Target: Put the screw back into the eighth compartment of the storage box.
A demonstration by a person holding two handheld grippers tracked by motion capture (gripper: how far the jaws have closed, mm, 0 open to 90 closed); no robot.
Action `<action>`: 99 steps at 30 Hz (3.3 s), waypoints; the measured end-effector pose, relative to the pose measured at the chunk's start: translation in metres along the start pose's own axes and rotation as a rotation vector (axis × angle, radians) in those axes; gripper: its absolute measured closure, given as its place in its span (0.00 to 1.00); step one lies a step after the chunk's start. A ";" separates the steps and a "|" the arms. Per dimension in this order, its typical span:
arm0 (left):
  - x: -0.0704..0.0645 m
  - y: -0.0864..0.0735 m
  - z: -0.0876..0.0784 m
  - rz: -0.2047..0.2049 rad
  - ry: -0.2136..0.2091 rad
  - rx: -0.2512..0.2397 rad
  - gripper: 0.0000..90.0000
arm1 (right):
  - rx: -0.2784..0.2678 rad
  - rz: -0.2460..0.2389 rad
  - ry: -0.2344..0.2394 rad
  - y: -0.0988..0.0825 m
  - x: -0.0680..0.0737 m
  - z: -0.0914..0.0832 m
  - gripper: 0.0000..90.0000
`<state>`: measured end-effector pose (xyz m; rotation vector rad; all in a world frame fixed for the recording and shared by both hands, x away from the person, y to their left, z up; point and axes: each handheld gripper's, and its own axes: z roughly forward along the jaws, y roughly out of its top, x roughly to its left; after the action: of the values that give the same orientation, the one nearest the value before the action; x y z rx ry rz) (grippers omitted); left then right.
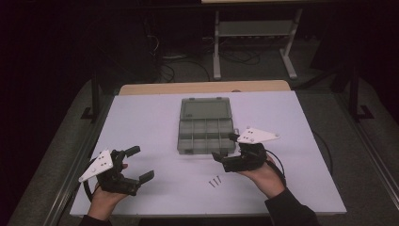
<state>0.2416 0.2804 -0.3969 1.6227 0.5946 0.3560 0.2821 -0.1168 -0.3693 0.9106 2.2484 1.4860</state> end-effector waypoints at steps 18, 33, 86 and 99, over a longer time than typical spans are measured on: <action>0.001 0.000 0.000 -0.001 0.001 0.003 0.00 | 0.310 0.040 0.015 -0.010 0.007 0.014 0.47; 0.001 0.000 0.000 -0.006 0.000 0.000 0.00 | 0.412 0.039 0.031 -0.020 0.007 0.025 0.67; 0.001 -0.001 0.000 -0.004 -0.002 0.017 0.00 | 0.590 -0.061 0.042 -0.048 0.020 0.050 0.97; 0.001 -0.001 0.001 -0.005 -0.003 0.017 0.00 | 0.562 -0.029 0.072 -0.043 0.013 0.044 0.97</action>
<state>0.2427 0.2807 -0.3979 1.6378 0.6001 0.3456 0.2824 -0.0883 -0.4255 0.9710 2.7784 0.8866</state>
